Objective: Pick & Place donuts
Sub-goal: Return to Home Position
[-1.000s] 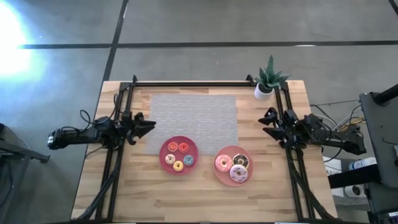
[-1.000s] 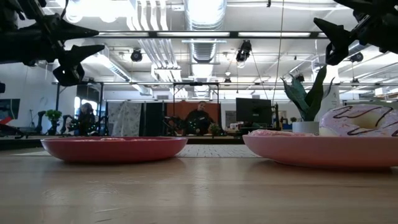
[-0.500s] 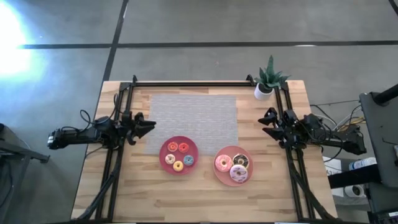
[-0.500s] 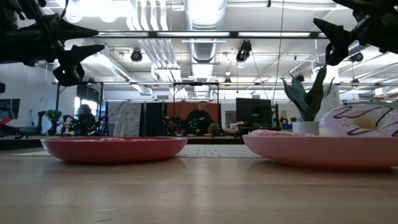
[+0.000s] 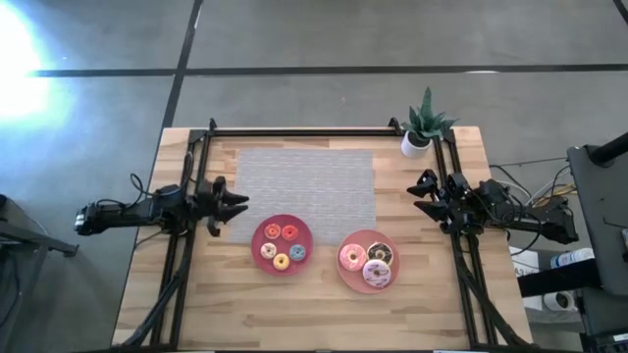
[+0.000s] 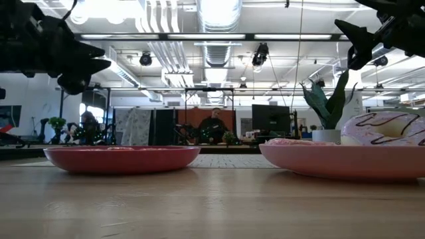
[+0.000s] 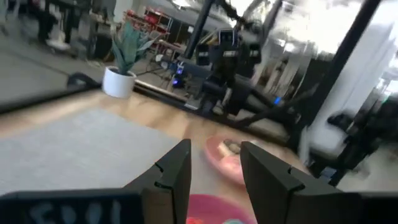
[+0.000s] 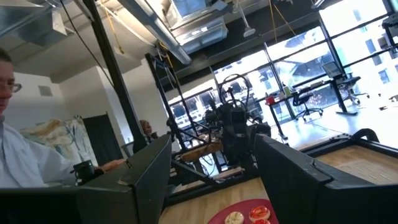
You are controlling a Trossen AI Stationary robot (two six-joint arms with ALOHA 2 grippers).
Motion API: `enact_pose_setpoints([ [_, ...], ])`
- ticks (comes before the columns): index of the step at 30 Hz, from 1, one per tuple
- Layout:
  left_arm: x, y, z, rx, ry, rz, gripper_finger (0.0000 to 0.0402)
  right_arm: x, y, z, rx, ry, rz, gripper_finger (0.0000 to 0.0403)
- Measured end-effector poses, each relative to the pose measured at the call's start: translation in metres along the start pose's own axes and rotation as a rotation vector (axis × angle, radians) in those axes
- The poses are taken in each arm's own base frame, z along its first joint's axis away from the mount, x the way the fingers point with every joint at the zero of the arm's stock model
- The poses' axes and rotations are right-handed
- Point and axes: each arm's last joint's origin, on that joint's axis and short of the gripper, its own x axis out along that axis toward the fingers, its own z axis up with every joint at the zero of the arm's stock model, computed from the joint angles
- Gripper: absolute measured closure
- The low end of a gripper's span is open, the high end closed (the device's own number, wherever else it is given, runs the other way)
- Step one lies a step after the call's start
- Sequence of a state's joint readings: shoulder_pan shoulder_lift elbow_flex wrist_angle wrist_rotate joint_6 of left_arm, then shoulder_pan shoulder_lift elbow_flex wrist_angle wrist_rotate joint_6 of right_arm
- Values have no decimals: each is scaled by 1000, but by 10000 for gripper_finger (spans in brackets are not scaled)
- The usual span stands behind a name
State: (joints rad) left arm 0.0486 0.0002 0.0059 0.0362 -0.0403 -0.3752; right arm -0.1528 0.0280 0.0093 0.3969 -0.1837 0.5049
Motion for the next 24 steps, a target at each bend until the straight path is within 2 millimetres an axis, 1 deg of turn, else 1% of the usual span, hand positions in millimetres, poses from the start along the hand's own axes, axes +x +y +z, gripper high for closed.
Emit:
enact_pose_setpoints([
  [8, 0, 1, -2, 344, 27, -1, 289, 0, 0, 0, 0, 0, 0, 181],
  [19, 0, 0, -3, 331, 37, -17, 289, 0, 0, 0, 0, 0, 0, 181],
  [24, 1, 0, -2, 287, 30, -13, 289, 0, 0, 0, 0, 0, 0, 181],
])
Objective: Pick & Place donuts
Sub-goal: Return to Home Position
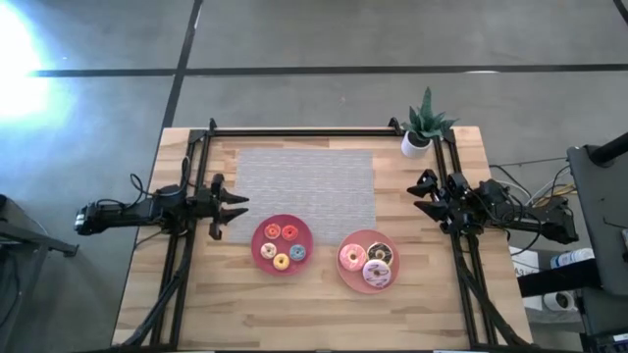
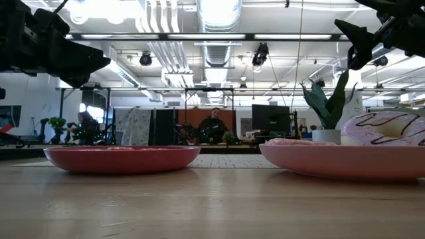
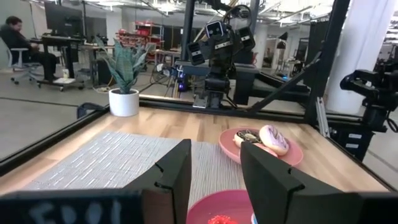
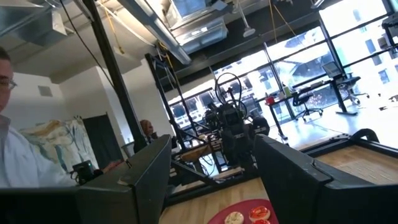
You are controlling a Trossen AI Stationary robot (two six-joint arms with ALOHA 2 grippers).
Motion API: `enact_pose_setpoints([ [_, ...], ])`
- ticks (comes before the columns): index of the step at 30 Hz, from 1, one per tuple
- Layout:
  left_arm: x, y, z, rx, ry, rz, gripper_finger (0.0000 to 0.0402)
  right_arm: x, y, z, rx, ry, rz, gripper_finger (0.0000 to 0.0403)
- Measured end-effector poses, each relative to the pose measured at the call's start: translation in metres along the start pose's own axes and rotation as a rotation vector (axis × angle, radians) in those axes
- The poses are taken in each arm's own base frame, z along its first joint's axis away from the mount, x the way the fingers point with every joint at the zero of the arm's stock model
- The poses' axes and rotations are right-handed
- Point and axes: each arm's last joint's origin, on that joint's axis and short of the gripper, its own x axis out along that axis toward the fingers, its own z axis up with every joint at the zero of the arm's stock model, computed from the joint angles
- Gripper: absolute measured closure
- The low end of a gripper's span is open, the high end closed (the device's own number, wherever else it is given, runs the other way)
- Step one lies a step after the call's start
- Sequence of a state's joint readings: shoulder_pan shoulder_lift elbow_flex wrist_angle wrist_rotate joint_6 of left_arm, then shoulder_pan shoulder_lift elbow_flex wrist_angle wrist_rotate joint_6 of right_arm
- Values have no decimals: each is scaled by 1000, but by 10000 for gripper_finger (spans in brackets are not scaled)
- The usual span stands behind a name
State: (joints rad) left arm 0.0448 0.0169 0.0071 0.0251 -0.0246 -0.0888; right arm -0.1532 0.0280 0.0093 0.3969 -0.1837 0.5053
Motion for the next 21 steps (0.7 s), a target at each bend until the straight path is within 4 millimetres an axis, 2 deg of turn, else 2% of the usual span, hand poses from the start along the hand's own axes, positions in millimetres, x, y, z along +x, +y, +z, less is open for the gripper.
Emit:
enact_pose_setpoints([
  [21, 1, 0, 0, -24, 11, 0, 289, 0, 0, 0, 0, 0, 0, 181],
])
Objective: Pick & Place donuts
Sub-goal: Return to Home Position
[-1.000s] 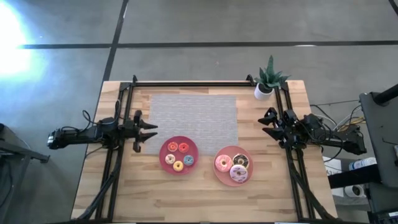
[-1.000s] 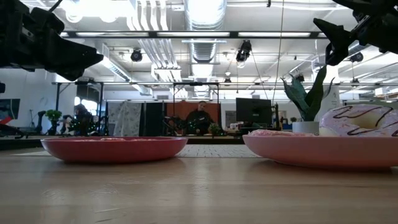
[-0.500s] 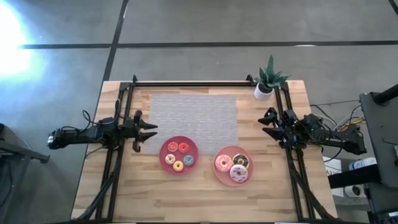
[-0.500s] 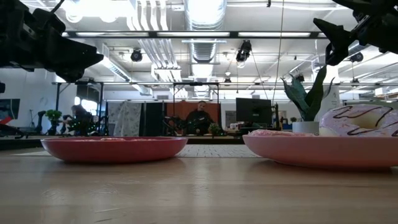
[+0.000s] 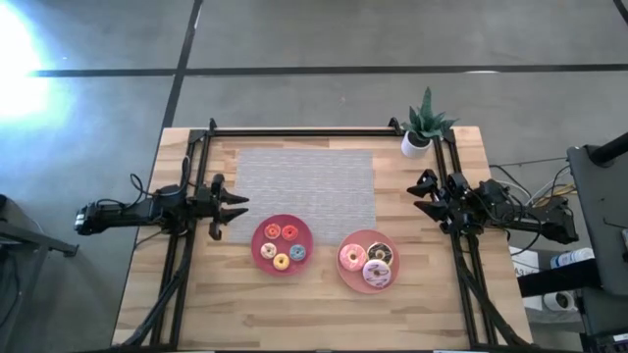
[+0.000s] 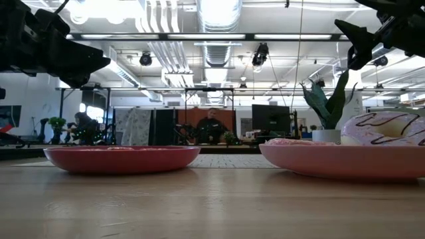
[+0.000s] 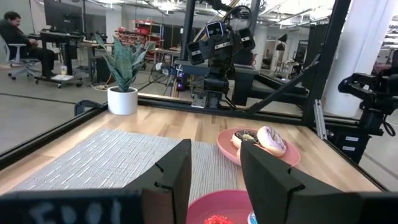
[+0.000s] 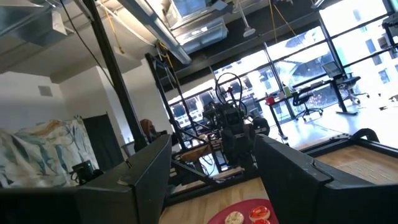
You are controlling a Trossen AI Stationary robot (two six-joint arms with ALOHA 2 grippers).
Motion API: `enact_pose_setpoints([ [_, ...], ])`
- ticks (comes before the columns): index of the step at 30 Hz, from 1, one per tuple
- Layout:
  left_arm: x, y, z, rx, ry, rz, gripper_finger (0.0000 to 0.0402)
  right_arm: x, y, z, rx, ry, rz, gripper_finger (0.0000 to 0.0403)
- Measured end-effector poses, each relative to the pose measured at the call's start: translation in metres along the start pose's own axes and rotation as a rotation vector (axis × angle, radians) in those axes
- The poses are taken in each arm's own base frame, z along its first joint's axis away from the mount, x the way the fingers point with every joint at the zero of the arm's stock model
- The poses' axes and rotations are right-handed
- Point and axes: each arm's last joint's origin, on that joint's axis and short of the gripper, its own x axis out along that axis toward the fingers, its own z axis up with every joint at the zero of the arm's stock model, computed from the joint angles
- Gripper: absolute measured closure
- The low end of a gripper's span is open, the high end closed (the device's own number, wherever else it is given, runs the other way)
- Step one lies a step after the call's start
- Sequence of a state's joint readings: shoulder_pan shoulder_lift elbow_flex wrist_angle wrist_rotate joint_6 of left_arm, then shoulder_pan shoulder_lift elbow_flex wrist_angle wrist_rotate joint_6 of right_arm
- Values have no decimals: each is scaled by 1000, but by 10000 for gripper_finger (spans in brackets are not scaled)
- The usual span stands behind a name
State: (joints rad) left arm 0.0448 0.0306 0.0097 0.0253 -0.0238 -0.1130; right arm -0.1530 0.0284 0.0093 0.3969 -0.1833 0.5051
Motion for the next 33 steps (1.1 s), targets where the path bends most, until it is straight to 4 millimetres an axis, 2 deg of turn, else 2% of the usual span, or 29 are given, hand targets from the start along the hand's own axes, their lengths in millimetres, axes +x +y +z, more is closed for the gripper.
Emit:
enact_pose_setpoints([
  [9, 0, 0, 0, 0, 0, -1, 289, 0, -2, -3, -58, 29, -14, 181],
  [16, 0, 0, 0, 0, 0, -1, 289, -1, 0, -8, -227, 85, 18, 181],
  [19, 0, 0, 0, 0, 0, -3, 289, -2, 1, -16, -284, 160, 37, 181],
  [24, 0, 0, 0, 0, 0, -3, 289, -6, -1, -34, -259, 351, 38, 181],
  [29, 0, 0, 0, 1, 1, -2, 289, -6, 0, -34, -386, 347, 60, 181],
  [33, 0, 0, 0, 1, 1, -2, 289, -6, -1, -34, -381, 348, 36, 181],
])
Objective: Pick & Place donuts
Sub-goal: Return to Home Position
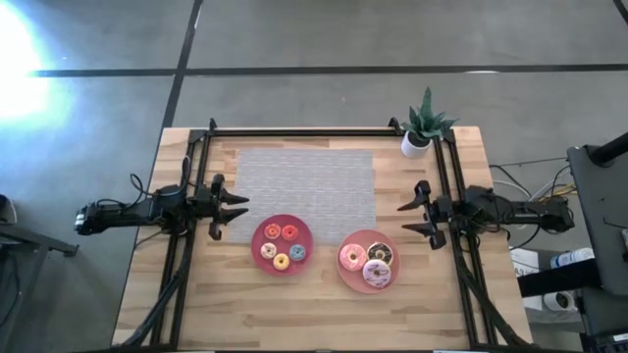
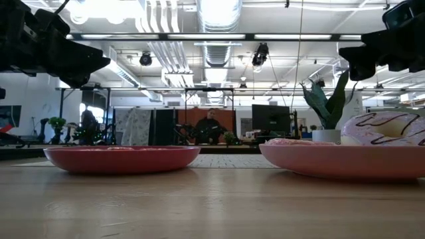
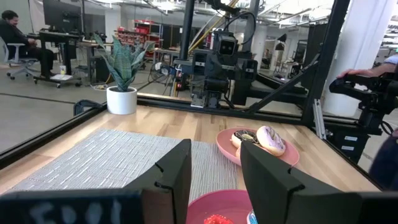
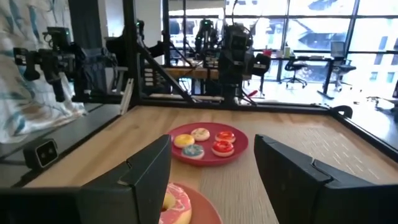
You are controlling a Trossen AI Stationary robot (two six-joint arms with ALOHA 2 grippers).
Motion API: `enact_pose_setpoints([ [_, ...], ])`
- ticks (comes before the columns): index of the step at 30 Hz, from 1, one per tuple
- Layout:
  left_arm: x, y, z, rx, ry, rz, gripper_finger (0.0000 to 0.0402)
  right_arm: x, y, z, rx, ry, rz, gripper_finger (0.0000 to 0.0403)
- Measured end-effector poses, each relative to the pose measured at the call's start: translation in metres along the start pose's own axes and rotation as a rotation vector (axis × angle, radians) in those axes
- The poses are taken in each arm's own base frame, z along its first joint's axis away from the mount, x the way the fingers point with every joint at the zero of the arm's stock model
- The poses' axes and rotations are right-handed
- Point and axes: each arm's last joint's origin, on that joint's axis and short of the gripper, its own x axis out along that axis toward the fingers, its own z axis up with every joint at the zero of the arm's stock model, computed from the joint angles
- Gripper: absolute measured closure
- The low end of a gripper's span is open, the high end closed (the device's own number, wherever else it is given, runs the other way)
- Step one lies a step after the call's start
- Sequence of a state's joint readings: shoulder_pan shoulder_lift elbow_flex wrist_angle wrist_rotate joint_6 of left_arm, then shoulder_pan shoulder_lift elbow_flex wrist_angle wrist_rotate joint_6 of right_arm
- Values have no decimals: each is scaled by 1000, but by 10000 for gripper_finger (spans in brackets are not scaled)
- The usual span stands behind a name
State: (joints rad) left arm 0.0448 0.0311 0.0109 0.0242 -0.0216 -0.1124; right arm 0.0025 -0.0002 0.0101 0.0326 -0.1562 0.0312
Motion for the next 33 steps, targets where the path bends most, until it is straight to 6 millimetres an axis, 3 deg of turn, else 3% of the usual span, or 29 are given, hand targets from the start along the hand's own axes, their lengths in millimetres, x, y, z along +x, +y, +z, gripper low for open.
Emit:
enact_pose_setpoints([
  [33, 0, 0, 0, 0, -1, 2, 289, 0, 0, 0, 21, 4, 0, 181],
])
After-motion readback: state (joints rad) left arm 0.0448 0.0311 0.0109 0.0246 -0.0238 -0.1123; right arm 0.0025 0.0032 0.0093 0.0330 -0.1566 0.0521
